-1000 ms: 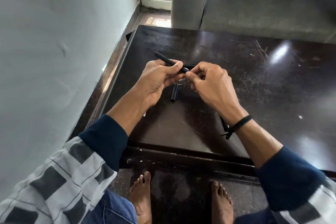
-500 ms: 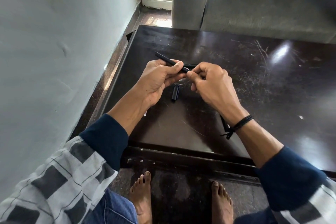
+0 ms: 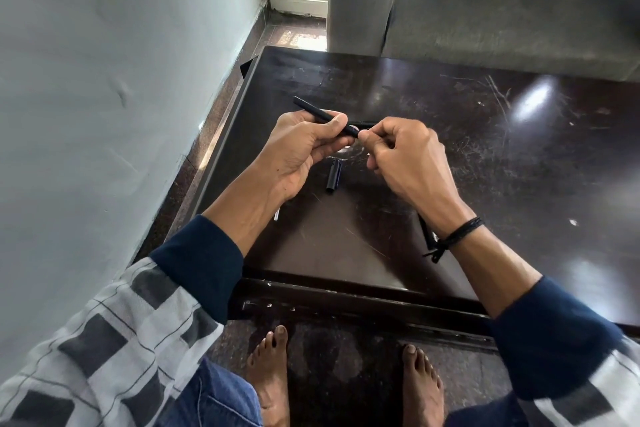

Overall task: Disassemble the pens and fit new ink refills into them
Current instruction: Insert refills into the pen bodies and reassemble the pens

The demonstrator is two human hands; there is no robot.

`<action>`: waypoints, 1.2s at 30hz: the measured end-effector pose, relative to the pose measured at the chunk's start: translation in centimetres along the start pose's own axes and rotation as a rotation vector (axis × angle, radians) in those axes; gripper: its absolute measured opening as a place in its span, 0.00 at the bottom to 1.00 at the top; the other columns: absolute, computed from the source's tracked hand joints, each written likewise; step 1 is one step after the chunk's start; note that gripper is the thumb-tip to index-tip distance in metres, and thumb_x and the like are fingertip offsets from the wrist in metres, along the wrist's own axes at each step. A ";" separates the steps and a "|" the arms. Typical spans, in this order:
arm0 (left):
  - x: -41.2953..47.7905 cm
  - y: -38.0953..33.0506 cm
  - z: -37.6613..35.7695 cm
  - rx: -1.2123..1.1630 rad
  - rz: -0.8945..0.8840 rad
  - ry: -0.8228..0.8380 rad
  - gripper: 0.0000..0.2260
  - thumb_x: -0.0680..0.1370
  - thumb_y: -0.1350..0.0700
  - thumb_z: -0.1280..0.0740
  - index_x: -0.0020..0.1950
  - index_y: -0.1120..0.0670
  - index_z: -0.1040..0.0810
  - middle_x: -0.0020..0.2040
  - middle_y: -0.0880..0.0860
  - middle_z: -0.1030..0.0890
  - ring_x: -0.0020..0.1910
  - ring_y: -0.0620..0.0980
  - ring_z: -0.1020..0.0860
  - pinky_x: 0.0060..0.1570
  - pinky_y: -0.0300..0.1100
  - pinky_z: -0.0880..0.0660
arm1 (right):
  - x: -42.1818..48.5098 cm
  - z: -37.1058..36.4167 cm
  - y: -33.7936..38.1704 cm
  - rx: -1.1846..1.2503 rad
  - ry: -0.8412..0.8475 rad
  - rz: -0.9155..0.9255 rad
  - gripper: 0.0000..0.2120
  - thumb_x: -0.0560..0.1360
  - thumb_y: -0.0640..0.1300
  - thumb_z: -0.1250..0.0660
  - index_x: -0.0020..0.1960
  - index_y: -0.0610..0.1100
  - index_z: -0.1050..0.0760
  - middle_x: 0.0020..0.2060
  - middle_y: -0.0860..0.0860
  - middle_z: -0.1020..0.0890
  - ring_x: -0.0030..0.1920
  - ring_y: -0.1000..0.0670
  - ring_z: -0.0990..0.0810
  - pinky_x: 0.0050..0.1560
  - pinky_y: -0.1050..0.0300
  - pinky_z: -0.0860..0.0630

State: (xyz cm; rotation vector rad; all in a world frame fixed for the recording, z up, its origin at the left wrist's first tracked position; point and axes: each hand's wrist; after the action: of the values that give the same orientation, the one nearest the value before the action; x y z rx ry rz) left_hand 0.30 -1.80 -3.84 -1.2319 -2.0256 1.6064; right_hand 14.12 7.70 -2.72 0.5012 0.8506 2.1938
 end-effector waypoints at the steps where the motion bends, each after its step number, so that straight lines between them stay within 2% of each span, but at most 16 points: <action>1: 0.0 0.0 0.0 -0.004 -0.002 -0.003 0.04 0.77 0.65 0.29 0.51 0.65 0.19 0.43 0.60 0.15 0.42 0.54 0.15 0.45 0.38 0.18 | 0.0 0.0 0.0 0.005 -0.005 0.003 0.11 0.81 0.55 0.33 0.45 0.51 0.18 0.33 0.52 0.15 0.37 0.48 0.16 0.46 0.45 0.19; 6: 0.0 -0.1 0.1 -0.002 -0.018 -0.018 0.02 0.77 0.65 0.29 0.49 0.64 0.19 0.41 0.58 0.14 0.40 0.52 0.15 0.44 0.38 0.18 | -0.1 -0.1 0.0 0.023 -0.039 0.035 0.08 0.76 0.54 0.26 0.49 0.51 0.18 0.37 0.55 0.16 0.39 0.51 0.17 0.46 0.49 0.19; 10: 0.0 0.0 0.1 0.024 -0.013 -0.001 0.05 0.77 0.65 0.29 0.51 0.66 0.19 0.43 0.60 0.15 0.40 0.53 0.15 0.44 0.38 0.18 | 0.1 -0.1 -0.1 -0.018 -0.010 0.024 0.07 0.78 0.53 0.28 0.47 0.50 0.18 0.35 0.55 0.16 0.39 0.50 0.16 0.47 0.48 0.20; 13: 0.0 0.0 0.3 0.049 -0.015 0.012 0.05 0.78 0.65 0.29 0.51 0.66 0.19 0.43 0.60 0.14 0.41 0.52 0.15 0.43 0.37 0.19 | 0.3 0.0 -0.3 0.017 0.033 0.013 0.07 0.78 0.53 0.29 0.45 0.51 0.18 0.31 0.55 0.17 0.36 0.50 0.17 0.44 0.49 0.19; 18: -0.1 -0.2 0.3 0.053 -0.033 0.026 0.03 0.78 0.65 0.29 0.50 0.64 0.18 0.42 0.59 0.14 0.40 0.51 0.15 0.43 0.37 0.19 | 0.4 -0.1 -0.5 0.151 0.051 0.023 0.07 0.79 0.50 0.29 0.43 0.51 0.19 0.30 0.56 0.16 0.29 0.57 0.19 0.37 0.58 0.22; 21: -0.1 -0.4 0.3 0.064 -0.037 0.034 0.04 0.78 0.64 0.30 0.51 0.64 0.19 0.42 0.58 0.14 0.39 0.50 0.15 0.41 0.36 0.19 | 0.4 -0.3 -0.5 0.159 0.070 0.023 0.07 0.79 0.49 0.30 0.43 0.51 0.18 0.29 0.55 0.17 0.27 0.57 0.21 0.36 0.59 0.23; 24: -0.2 -0.5 0.4 0.082 -0.037 0.046 0.04 0.79 0.64 0.30 0.52 0.63 0.19 0.42 0.58 0.13 0.39 0.50 0.15 0.41 0.36 0.19 | 0.6 0.1 -0.5 0.337 0.152 -0.053 0.08 0.80 0.46 0.30 0.42 0.48 0.18 0.26 0.51 0.19 0.26 0.55 0.24 0.33 0.58 0.26; 27: -0.2 -0.6 0.4 0.077 -0.048 0.055 0.04 0.79 0.63 0.30 0.52 0.63 0.19 0.43 0.58 0.13 0.40 0.51 0.14 0.41 0.37 0.19 | 0.5 0.5 -0.5 0.445 0.177 -0.080 0.08 0.80 0.45 0.29 0.44 0.46 0.17 0.26 0.50 0.19 0.26 0.54 0.24 0.30 0.63 0.28; 30: -0.1 -0.7 0.4 0.028 -0.054 0.010 0.07 0.78 0.63 0.29 0.54 0.65 0.19 0.47 0.62 0.14 0.42 0.53 0.14 0.42 0.38 0.19 | 0.5 0.2 -0.4 0.333 0.124 -0.056 0.07 0.78 0.51 0.27 0.46 0.47 0.17 0.31 0.50 0.16 0.29 0.54 0.19 0.35 0.58 0.24; 33: 0.2 -0.7 0.6 -0.036 -0.061 -0.092 0.02 0.77 0.63 0.28 0.48 0.62 0.19 0.46 0.62 0.14 0.43 0.55 0.14 0.42 0.38 0.18 | 0.4 0.2 -0.8 0.055 0.017 -0.059 0.13 0.73 0.61 0.25 0.47 0.51 0.19 0.35 0.53 0.15 0.38 0.52 0.16 0.44 0.53 0.21; 36: 0.4 -0.7 0.8 -0.060 -0.064 -0.186 0.02 0.76 0.63 0.27 0.46 0.60 0.19 0.43 0.60 0.14 0.43 0.55 0.13 0.41 0.38 0.19 | 0.3 0.7 -1.1 -0.057 -0.004 -0.046 0.13 0.72 0.60 0.24 0.44 0.52 0.19 0.34 0.57 0.18 0.39 0.54 0.18 0.43 0.54 0.25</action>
State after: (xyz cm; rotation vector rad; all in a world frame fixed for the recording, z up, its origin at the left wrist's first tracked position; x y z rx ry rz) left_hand -0.81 -2.07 -3.64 -1.0603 -2.2164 1.6970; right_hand 14.88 8.81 -2.94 0.4538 0.7873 2.1674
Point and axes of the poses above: each hand's wrist, its own x-axis towards the middle knuckle, its own z-axis out of the back of the hand, y = z × x
